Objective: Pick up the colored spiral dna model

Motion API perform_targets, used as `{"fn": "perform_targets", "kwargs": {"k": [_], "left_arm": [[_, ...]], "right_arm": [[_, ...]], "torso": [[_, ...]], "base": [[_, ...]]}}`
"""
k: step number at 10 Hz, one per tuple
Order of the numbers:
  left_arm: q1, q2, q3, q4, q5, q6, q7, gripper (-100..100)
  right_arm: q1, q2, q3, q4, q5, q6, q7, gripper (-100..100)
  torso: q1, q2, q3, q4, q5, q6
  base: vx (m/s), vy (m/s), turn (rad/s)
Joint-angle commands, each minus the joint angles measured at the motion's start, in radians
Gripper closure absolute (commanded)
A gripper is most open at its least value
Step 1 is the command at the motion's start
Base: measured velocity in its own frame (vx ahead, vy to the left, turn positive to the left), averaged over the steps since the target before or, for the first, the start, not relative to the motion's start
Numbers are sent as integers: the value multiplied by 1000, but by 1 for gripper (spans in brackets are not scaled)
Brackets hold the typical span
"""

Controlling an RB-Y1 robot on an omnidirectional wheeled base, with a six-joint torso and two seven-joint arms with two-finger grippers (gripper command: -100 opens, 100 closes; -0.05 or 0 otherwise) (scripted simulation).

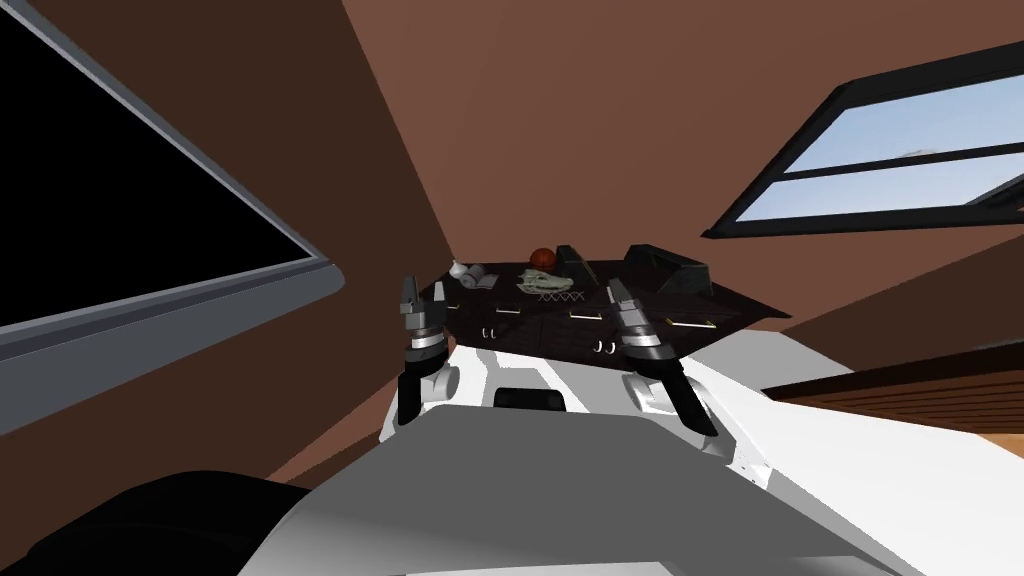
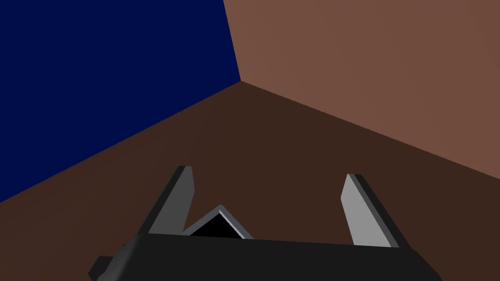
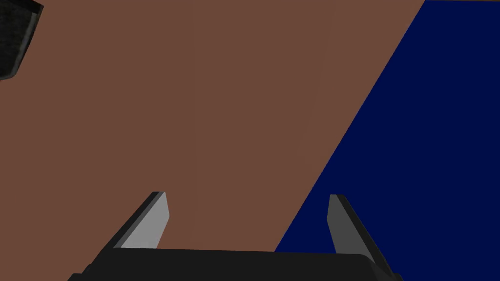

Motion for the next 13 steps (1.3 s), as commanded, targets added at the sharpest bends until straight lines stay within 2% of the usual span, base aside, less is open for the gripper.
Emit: {"fn": "perform_targets", "kwargs": {"k": [1, 2, 3, 5, 6, 8, 9, 11, 12, 13], "left_arm": [[0, 0, 0, 0, 0, 0, 0, 0], [0, 0, 0, 0, 0, 0, 0, 0], [0, 0, 0, 0, 0, 0, 0, 0], [0, 0, 0, 0, 0, 0, 0, 0], [0, 0, 0, 0, 0, 0, 0, 0], [0, 0, 0, 0, 0, 0, 0, 0], [0, 0, 0, 0, 0, 0, 0, 0], [0, 0, 0, 0, 0, 0, 0, 0], [0, 0, 0, 0, 0, 0, 0, 0], [0, 0, 0, 0, 0, 0, 0, 0]], "right_arm": [[-10, -50, -12, 39, 38, -1, 50, -100], [-18, -83, -20, 66, 63, 0, 77, -100], [-18, -99, -20, 66, 63, 0, 79, -100], [-30, -164, -35, 124, 115, 1, 135, -100], [-30, -179, -35, 124, 115, 1, 135, -100], [-38, -247, -47, 186, 171, 1, 187, -100], [-38, -264, -47, 188, 171, 1, 187, -100], [-42, -334, -56, 253, 230, 0, 236, -100], [-42, -353, -56, 257, 230, 0, 236, -100], [-42, -394, -59, 293, 260, 0, 258, -100]], "torso": [[0, 0, 0, 0, 0, 0], [0, 0, 0, 0, 0, 0], [0, 0, 0, 0, 0, 0], [-3, -4, -2, -1, -1, 0], [-2, -5, -3, -1, 0, 0], [-3, -4, -2, -1, -1, 0], [-2, -5, -3, -1, 0, 0], [-2, -6, -3, -1, 0, 0], [-1, -5, -3, -1, 0, 0], [-3, -5, -3, -1, -1, 1]], "base": [[-123, 125, 214], [-106, 127, 201], [-48, 79, 55], [-38, 93, 187], [-45, 82, 50], [-43, 91, 167], [-24, 78, 60], [-25, 115, 147], [-20, 76, 53], [1, 78, 88]]}}
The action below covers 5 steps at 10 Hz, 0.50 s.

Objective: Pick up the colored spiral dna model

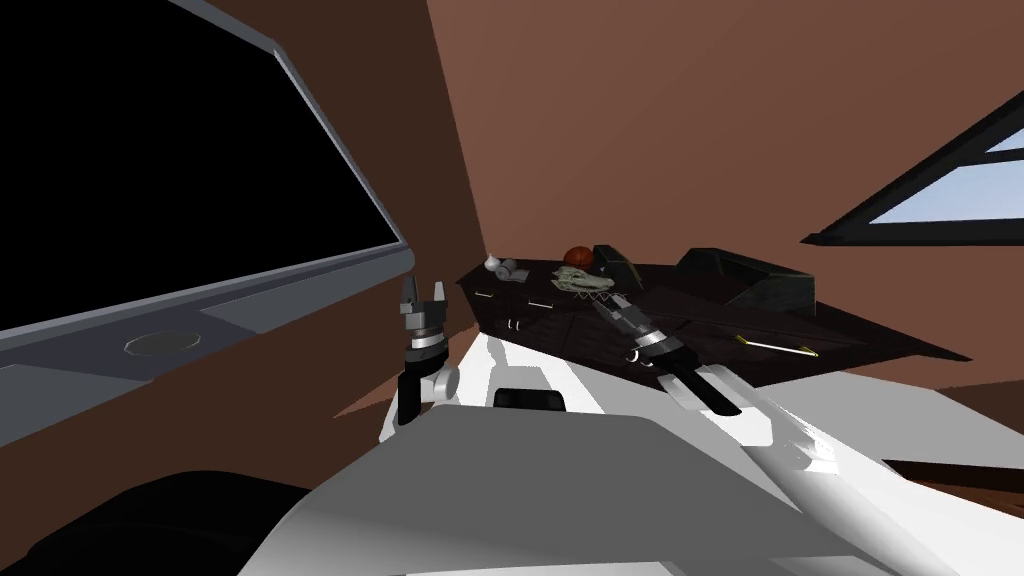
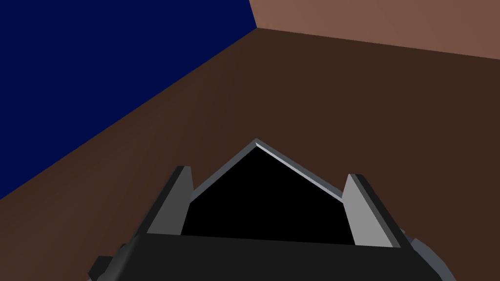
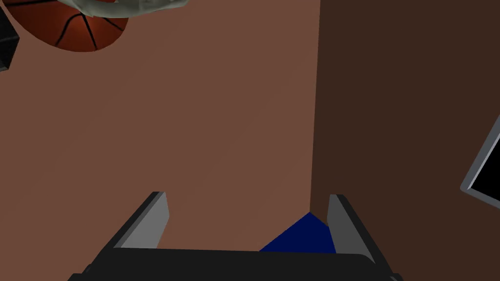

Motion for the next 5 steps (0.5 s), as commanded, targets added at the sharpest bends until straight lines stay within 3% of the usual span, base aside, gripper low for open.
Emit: {"fn": "perform_targets", "kwargs": {"k": [1, 4, 5], "left_arm": [[0, 0, 0, 0, 0, 0, 0, 0], [0, 0, 0, 0, 0, 0, 0, 0], [0, 0, 0, 0, 0, 0, 0, 0]], "right_arm": [[6, -50, 0, 48, 48, -1, 37, -100], [8, -114, -2, 86, 78, -2, 56, -100], [11, -151, -2, 123, 108, -4, 73, -100]], "torso": [[0, 0, 0, 0, 0, 0], [-1, -1, -1, 0, 0, 0], [-2, -1, -1, 0, 0, 0]], "base": [[13, 104, 156], [16, 59, 66], [13, 68, 86]]}}
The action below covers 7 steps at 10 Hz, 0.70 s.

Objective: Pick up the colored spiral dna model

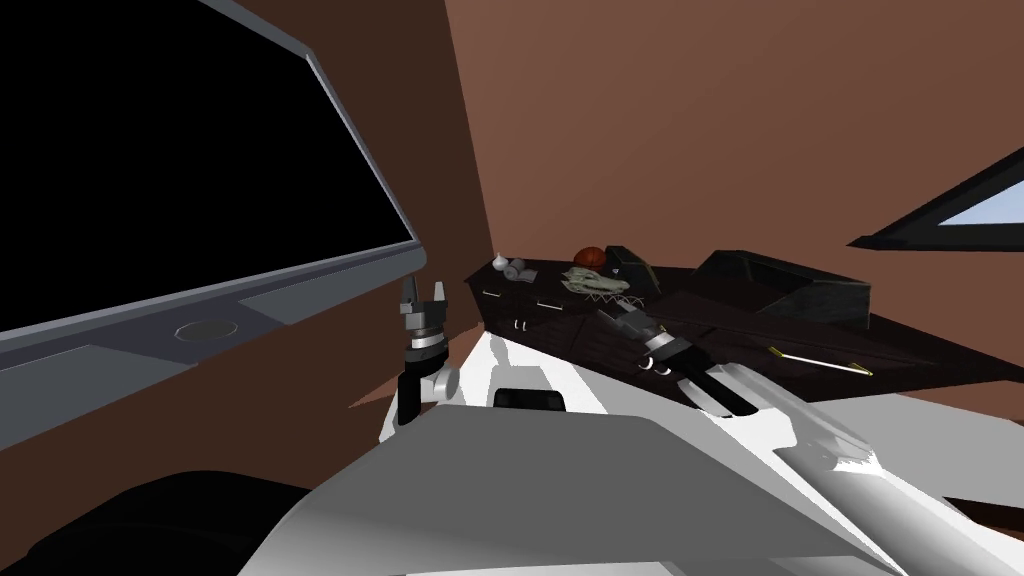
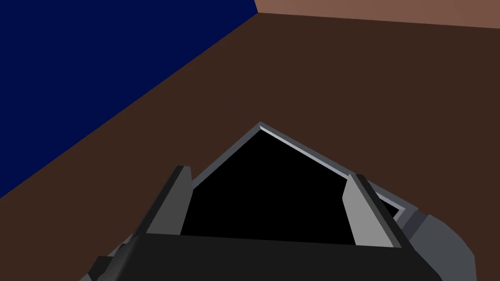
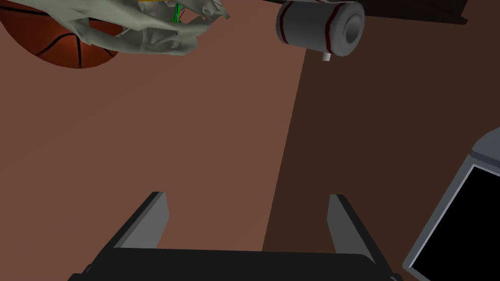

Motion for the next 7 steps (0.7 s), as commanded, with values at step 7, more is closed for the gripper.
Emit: {"fn": "perform_targets", "kwargs": {"k": [7], "left_arm": [[0, 0, 0, 0, 0, 0, 0, 0]], "right_arm": [[19, -174, 2, 129, 103, -6, 49, -100]], "torso": [[-2, -2, -1, 0, 0, 0]], "base": [[36, 43, 50]]}}
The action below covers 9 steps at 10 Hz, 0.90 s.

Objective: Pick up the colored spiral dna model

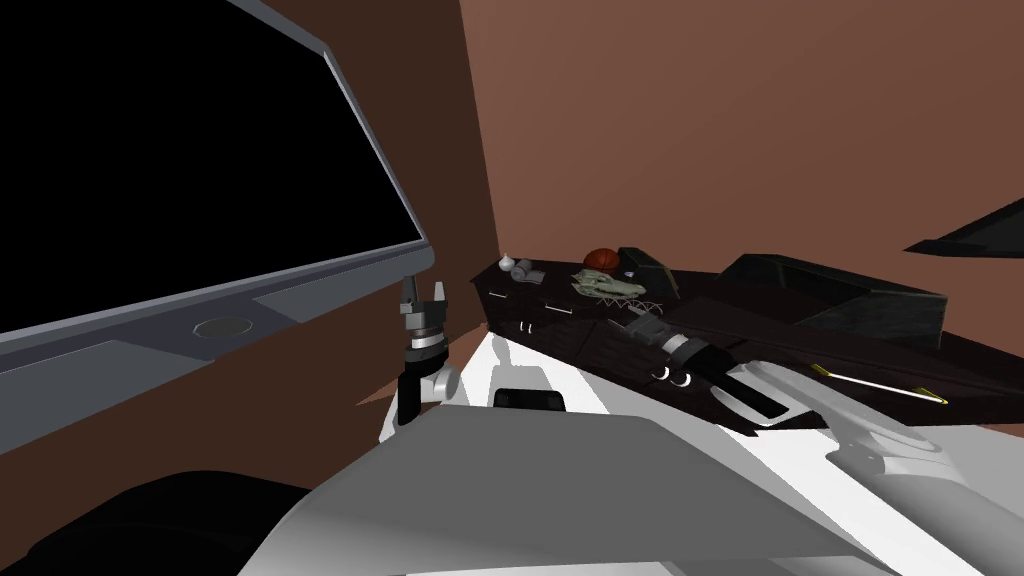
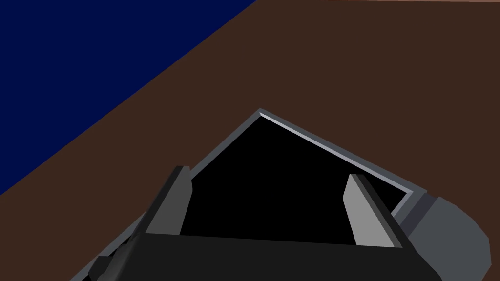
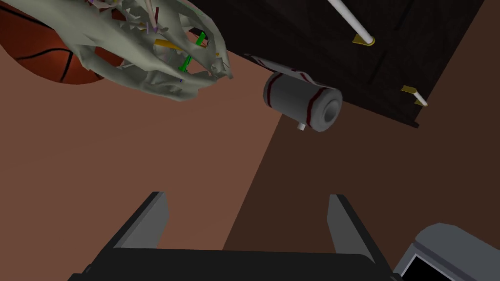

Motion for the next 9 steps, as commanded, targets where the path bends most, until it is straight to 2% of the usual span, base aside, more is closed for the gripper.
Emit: {"fn": "perform_targets", "kwargs": {"k": [1, 2, 3, 4, 5, 6, 8, 9], "left_arm": [[0, 0, 0, 0, 0, 0, 0, 0], [0, 0, 0, 0, 0, 0, 0, 0], [0, 0, 0, 0, 0, 0, 0, 0], [0, 0, 0, 0, 0, 0, 0, 0], [0, 0, 0, 0, 0, 0, 0, 0], [0, 0, 0, 0, 0, 0, 0, 0], [0, 0, 0, 0, 0, 0, 0, 0], [0, 0, 0, 0, 0, 0, 0, 0]], "right_arm": [[10, -50, -1, 47, 31, -10, 13, -100], [10, -58, -1, 47, 31, -10, 13, -100], [18, -96, 3, 83, 59, -12, 20, -100], [18, -106, 3, 83, 59, -12, 20, -100], [26, -142, 7, 119, 85, -15, 26, -100], [26, -153, 7, 119, 85, -15, 26, -100], [45, -223, 17, 187, 134, -20, 33, -100], [45, -243, 17, 187, 134, -20, 33, -100]], "torso": [[0, 0, 0, 0, 0, 0], [0, 0, 0, 0, 0, 0], [0, 0, 0, 0, 0, 0], [0, -1, 0, 0, 0, 0], [-1, -1, 0, 0, 0, 0], [-1, -1, -1, 0, 0, 0], [-1, -1, 0, 0, 0, 0], [-1, -3, -1, -1, 0, 0]], "base": [[53, 44, 45], [46, 31, 16], [64, 38, 57], [55, 25, 14], [68, 19, 33], [57, 19, 12], [77, 24, 31], [95, 16, 9]]}}
